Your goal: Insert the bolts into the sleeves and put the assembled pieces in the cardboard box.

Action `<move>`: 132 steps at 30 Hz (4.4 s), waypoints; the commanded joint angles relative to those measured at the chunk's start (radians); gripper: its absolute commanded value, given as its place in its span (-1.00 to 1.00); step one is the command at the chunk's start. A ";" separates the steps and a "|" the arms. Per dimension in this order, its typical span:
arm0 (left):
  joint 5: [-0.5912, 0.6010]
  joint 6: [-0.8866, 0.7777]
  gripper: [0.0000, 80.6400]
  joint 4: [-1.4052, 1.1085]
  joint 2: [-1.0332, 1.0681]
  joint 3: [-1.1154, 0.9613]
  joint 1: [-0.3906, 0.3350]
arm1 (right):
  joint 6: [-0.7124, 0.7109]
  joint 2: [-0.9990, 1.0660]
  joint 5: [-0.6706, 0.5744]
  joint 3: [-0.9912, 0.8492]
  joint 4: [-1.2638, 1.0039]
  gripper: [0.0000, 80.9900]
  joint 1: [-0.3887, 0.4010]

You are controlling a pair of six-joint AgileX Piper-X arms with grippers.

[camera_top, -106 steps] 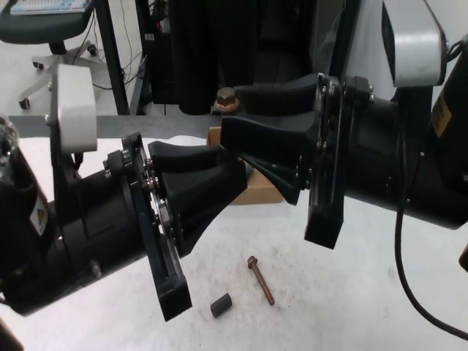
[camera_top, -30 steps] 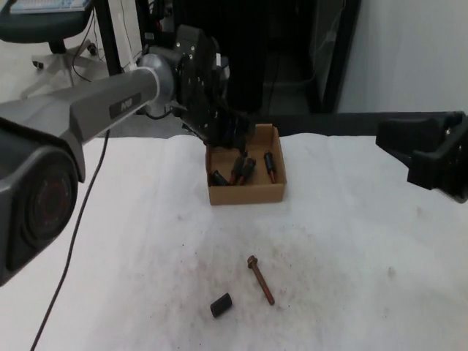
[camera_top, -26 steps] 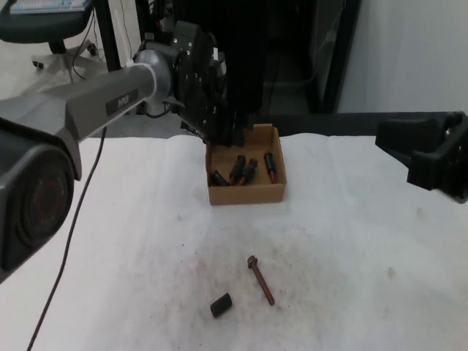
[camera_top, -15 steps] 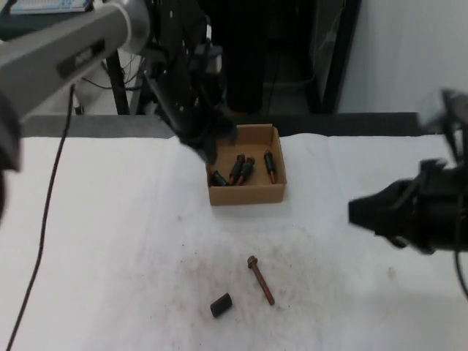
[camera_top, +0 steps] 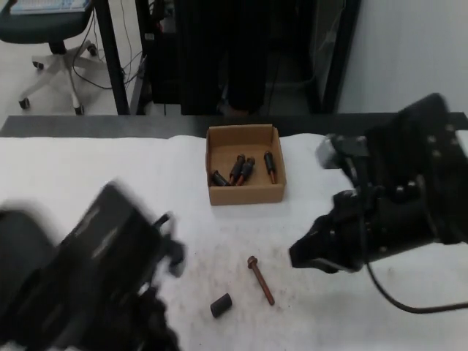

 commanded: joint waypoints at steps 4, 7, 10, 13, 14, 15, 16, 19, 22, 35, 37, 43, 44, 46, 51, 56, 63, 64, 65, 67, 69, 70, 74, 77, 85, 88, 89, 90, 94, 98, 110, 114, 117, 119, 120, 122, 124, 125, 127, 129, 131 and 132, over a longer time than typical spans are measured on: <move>-0.119 -0.042 -0.99 -0.207 -0.234 0.129 -0.005 | -0.018 0.111 0.006 -0.075 -0.005 -0.48 0.056; -0.222 0.027 -0.99 -0.228 -0.352 0.139 -0.005 | -0.018 0.183 0.075 -0.130 0.013 -0.24 0.086; -0.232 0.075 -0.99 -0.219 -0.412 0.139 0.006 | -0.062 0.254 0.127 -0.204 0.075 -0.23 0.102; -0.232 0.077 -0.99 -0.194 -0.433 0.139 0.006 | -0.143 0.327 0.199 -0.284 0.164 -0.23 0.112; -0.232 0.077 -0.99 -0.180 -0.433 0.139 0.006 | -0.178 0.350 0.232 -0.312 0.199 -0.23 0.112; -0.232 0.077 -0.99 -0.166 -0.433 0.139 0.006 | -0.202 0.371 0.257 -0.339 0.233 -0.23 0.112; -0.232 0.077 -0.99 -0.149 -0.433 0.139 0.006 | -0.220 0.387 0.275 -0.362 0.261 -0.23 0.112; -0.232 0.077 -0.99 -0.096 -0.433 0.139 0.006 | -0.235 0.435 0.300 -0.409 0.302 -0.23 0.112; -0.232 0.077 -0.99 -0.055 -0.433 0.139 0.006 | -0.235 0.460 0.308 -0.426 0.303 -0.23 0.112; -0.232 0.077 -0.99 -0.025 -0.433 0.139 0.006 | -0.267 0.536 0.317 -0.427 0.298 -0.23 0.112; -0.232 0.077 -0.99 -0.025 -0.433 0.139 0.006 | -0.268 0.545 0.317 -0.427 0.292 -0.23 0.112; -0.232 0.077 -0.99 -0.025 -0.433 0.139 0.006 | -0.268 0.550 0.317 -0.427 0.239 -0.23 0.112; -0.232 0.077 -0.99 -0.025 -0.433 0.139 0.006 | -0.268 0.550 0.317 -0.427 0.231 -0.23 0.112; -0.232 0.077 -0.99 -0.025 -0.433 0.139 0.006 | -0.268 0.550 0.317 -0.427 0.211 -0.23 0.112; -0.232 0.077 -0.99 -0.025 -0.433 0.139 0.006 | -0.306 0.550 0.382 -0.427 0.167 -0.23 0.112; -0.232 0.077 -0.99 -0.025 -0.433 0.139 0.006 | -0.360 0.564 0.401 -0.427 0.182 -0.23 0.110; -0.237 0.077 -0.99 -0.030 -0.433 0.139 0.006 | -0.360 0.608 0.401 -0.427 0.198 -0.41 0.112; -0.237 0.077 -0.99 -0.030 -0.433 0.139 0.006 | -0.360 0.611 0.401 -0.427 0.198 -0.56 0.112; -0.237 0.077 -0.99 -0.030 -0.433 0.139 0.006 | -0.360 0.614 0.401 -0.427 0.198 -0.72 0.112; -0.237 0.077 -0.99 -0.030 -0.433 0.139 0.006 | -0.360 0.613 0.403 -0.430 0.198 -0.99 0.112; -0.237 0.077 -0.99 -0.030 -0.433 0.139 0.006 | -0.360 0.613 0.416 -0.437 0.199 -0.98 0.112; -0.237 0.077 -0.99 -0.030 -0.433 0.139 0.006 | -0.360 0.609 0.421 -0.445 0.209 -0.98 0.112; -0.181 0.077 -0.99 -0.055 -0.433 0.139 0.006 | -0.355 0.568 0.416 -0.508 0.295 -0.98 0.110; -0.023 0.079 -0.99 -0.140 -0.408 0.139 0.006 | -0.322 0.491 0.413 -0.544 0.334 -0.98 0.107; 0.134 0.193 -0.99 -0.228 -0.066 0.047 0.006 | -0.168 0.180 0.309 -0.544 0.347 -0.98 0.043; 0.145 0.260 -0.99 -0.183 0.141 -0.074 0.006 | -0.170 0.062 0.309 -0.542 0.380 -0.98 0.006; 0.145 0.281 -0.99 -0.157 0.213 -0.128 0.006 | -0.170 0.011 0.309 -0.542 0.395 -0.98 -0.009; 0.145 0.302 -0.99 -0.124 0.285 -0.189 0.006 | -0.170 -0.020 0.309 -0.542 0.407 -0.98 -0.024; 0.145 0.376 -0.99 0.020 0.539 -0.445 0.006 | -0.178 -0.149 0.309 -0.542 0.474 -0.98 -0.099; 0.144 0.439 -0.79 0.198 0.734 -0.681 0.006 | -0.178 -0.224 0.309 -0.542 0.538 -0.98 -0.196; -0.080 0.541 0.09 0.524 0.916 -0.899 0.001 | -0.209 -0.315 0.153 -0.448 0.537 -0.98 -0.358; -0.110 0.566 0.09 0.543 0.916 -0.899 0.001 | -0.178 -0.342 0.113 -0.357 0.524 -0.98 -0.358; -0.110 0.566 0.09 0.533 0.916 -0.899 0.000 | -0.171 -0.360 0.074 -0.305 0.525 -0.98 -0.358; -0.104 0.598 0.09 0.533 0.916 -0.899 0.000 | -0.171 -0.372 0.074 -0.278 0.519 -0.98 -0.358; -0.100 0.624 0.09 0.533 0.916 -0.899 0.000 | -0.171 -0.378 0.074 -0.270 0.514 -0.98 -0.358; -0.088 0.673 0.09 0.533 0.916 -0.899 -0.006 | -0.171 -0.390 0.074 -0.262 0.503 -0.98 -0.358; -0.088 0.745 0.09 0.535 0.922 -0.899 -0.013 | -0.163 -0.399 0.074 -0.262 0.493 -0.98 -0.358; -0.092 0.756 0.09 0.535 0.926 -0.899 -0.018 | -0.146 -0.403 0.074 -0.262 0.485 -0.98 -0.358; -0.103 0.757 0.09 0.535 0.943 -0.899 -0.021 | -0.139 -0.411 0.070 -0.262 0.474 -0.98 -0.358; -0.103 0.743 0.09 0.539 0.966 -0.899 -0.023 | -0.140 -0.415 0.070 -0.262 0.473 -0.98 -0.358; -0.103 0.720 0.09 0.535 0.985 -0.899 -0.023 | -0.140 -0.415 0.070 -0.262 0.473 -0.98 -0.358; -0.103 0.710 0.09 0.529 0.993 -0.899 -0.023 | -0.140 -0.415 0.070 -0.262 0.473 -0.98 -0.358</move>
